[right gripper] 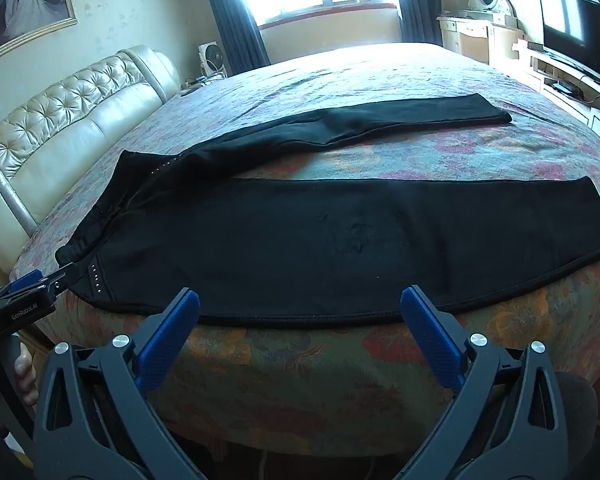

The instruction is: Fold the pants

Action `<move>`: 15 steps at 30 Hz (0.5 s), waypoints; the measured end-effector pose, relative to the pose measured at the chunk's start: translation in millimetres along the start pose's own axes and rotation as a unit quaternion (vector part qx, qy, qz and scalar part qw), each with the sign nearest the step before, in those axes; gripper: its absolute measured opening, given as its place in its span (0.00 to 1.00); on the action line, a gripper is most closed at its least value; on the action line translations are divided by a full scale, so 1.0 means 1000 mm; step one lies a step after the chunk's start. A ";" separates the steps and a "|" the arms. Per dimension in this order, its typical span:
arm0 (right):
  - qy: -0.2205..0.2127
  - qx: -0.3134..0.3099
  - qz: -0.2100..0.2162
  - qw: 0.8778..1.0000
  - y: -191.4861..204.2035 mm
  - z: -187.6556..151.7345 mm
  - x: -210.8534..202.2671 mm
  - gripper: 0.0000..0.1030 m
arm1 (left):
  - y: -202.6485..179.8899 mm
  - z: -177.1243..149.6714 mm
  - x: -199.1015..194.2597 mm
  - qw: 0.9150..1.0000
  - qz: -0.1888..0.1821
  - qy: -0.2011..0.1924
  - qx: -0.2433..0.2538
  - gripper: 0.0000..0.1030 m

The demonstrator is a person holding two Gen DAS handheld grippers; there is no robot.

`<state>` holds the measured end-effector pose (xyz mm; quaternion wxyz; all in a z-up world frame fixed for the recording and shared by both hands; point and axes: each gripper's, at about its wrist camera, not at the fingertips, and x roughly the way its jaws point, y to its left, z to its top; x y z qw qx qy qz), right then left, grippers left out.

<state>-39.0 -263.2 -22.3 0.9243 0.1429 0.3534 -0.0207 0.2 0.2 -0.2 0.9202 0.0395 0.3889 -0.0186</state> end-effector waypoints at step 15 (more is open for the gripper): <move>0.004 0.001 0.002 1.000 0.001 0.001 0.001 0.98 | 0.002 -0.002 0.003 1.000 -0.002 0.002 0.000 0.96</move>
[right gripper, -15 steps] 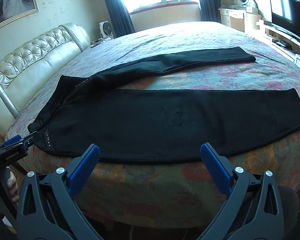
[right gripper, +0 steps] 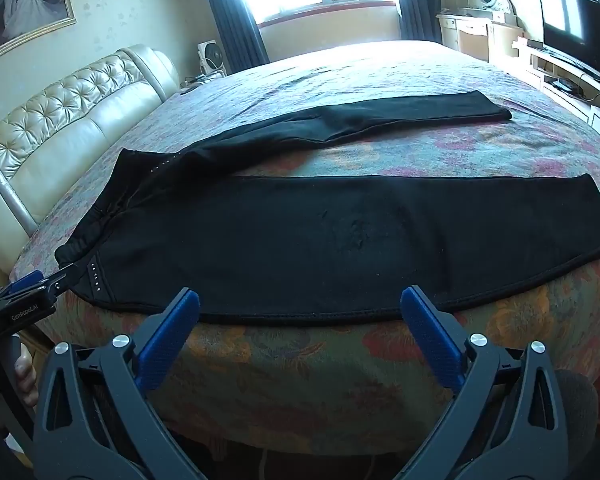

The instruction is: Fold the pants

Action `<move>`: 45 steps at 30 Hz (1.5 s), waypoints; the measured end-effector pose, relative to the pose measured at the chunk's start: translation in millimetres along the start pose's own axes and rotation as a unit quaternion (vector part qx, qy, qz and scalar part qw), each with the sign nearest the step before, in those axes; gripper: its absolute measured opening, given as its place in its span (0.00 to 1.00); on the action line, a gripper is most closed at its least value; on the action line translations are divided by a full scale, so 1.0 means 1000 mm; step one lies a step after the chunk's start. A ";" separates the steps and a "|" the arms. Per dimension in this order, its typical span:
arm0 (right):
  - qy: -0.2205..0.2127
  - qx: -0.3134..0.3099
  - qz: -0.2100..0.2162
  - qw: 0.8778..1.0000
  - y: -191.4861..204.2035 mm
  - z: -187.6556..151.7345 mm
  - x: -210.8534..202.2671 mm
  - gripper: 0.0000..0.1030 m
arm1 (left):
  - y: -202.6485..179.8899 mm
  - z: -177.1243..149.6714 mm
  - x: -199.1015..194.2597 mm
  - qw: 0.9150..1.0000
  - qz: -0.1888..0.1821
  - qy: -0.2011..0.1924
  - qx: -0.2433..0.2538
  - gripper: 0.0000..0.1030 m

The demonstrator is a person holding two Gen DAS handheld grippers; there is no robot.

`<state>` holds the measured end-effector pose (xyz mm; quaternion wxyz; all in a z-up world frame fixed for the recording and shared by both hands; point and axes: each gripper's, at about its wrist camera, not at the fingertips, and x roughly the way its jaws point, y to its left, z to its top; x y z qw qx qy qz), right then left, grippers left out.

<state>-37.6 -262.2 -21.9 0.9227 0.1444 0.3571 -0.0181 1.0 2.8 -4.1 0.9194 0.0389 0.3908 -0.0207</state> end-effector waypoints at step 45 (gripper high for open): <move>0.044 -0.002 -0.032 0.999 -0.007 -0.009 0.015 0.98 | -0.008 0.002 -0.003 1.000 -0.004 -0.002 0.009 0.96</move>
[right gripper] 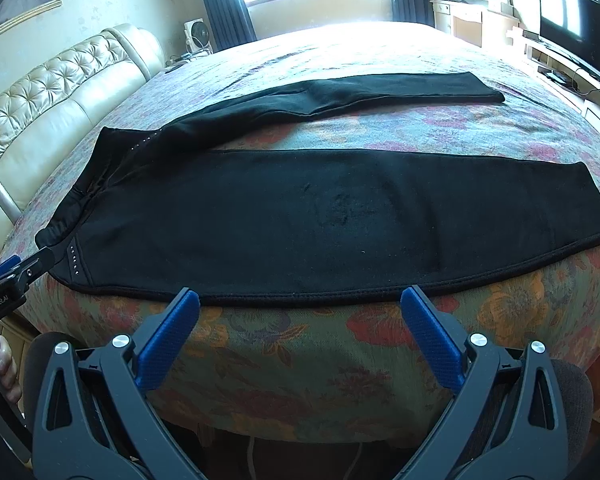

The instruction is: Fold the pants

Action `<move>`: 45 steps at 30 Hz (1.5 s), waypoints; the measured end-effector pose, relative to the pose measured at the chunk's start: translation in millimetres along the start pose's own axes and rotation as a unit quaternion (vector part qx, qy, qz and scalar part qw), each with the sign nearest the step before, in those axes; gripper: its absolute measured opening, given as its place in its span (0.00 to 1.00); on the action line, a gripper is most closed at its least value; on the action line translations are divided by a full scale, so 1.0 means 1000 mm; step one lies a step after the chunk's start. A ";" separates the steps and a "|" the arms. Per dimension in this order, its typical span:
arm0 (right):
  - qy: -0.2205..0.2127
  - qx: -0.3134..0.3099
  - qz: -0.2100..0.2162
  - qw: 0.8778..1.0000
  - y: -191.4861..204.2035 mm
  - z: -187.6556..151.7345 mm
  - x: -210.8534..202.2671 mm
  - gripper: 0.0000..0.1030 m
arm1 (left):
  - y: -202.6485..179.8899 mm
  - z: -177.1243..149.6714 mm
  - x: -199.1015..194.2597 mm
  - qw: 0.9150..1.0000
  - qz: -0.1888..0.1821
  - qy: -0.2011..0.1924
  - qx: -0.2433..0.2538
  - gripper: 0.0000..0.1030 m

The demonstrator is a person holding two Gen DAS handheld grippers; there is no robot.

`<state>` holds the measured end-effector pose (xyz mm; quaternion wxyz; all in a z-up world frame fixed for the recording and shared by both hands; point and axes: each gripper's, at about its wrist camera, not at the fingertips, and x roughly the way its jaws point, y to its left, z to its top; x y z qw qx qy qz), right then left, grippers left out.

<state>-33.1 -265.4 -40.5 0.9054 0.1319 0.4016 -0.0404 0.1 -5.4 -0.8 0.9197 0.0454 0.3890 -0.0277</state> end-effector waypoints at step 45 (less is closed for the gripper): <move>0.009 -0.009 0.009 1.000 0.009 0.031 0.037 0.98 | 0.005 0.022 0.031 0.998 -0.030 0.010 0.060 0.96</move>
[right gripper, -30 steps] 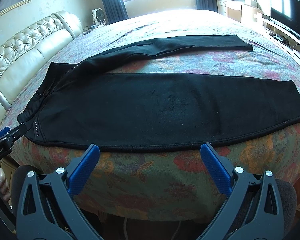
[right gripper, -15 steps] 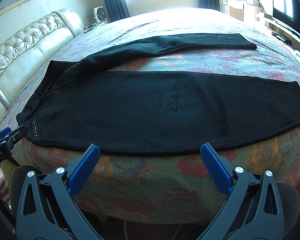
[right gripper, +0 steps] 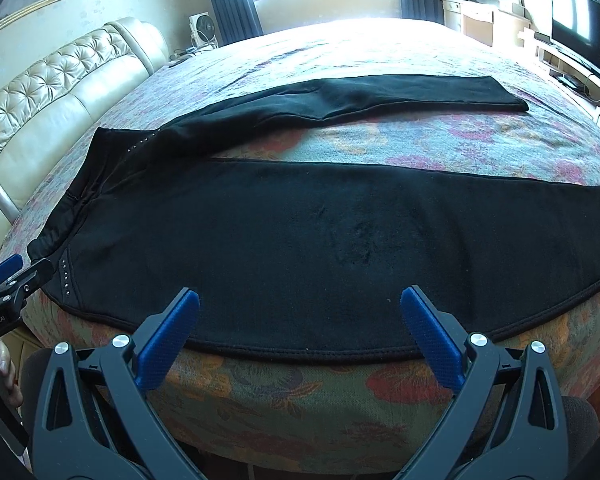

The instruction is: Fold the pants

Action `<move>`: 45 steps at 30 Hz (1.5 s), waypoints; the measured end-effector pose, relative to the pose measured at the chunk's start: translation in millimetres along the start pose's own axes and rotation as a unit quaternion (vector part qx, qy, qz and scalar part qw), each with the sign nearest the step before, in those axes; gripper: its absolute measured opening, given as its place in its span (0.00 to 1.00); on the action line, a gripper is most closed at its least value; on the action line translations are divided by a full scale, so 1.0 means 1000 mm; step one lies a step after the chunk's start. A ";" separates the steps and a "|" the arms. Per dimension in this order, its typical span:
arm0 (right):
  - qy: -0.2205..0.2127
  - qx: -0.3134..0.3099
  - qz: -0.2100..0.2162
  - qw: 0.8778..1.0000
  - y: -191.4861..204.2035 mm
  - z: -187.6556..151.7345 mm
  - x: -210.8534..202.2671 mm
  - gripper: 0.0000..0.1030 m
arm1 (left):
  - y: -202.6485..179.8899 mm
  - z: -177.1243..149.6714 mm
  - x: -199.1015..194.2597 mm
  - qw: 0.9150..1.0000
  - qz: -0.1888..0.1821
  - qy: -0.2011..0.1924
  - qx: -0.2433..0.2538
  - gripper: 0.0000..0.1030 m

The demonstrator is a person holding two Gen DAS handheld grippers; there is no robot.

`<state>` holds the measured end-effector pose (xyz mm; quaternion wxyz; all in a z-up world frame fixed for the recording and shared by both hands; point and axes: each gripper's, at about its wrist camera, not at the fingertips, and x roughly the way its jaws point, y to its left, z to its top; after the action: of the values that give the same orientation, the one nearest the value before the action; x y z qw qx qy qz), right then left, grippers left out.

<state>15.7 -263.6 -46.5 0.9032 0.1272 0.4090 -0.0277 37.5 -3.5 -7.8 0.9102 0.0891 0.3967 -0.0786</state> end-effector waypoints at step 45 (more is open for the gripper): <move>-0.011 -0.161 0.125 0.979 -0.014 0.237 0.113 0.98 | 0.208 0.188 0.267 0.987 -0.054 0.121 -0.091 0.06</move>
<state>261.8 -330.7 16.7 0.9126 0.0297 0.3792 0.1503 394.6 136.7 -57.9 0.8541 -0.0069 0.5140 -0.0793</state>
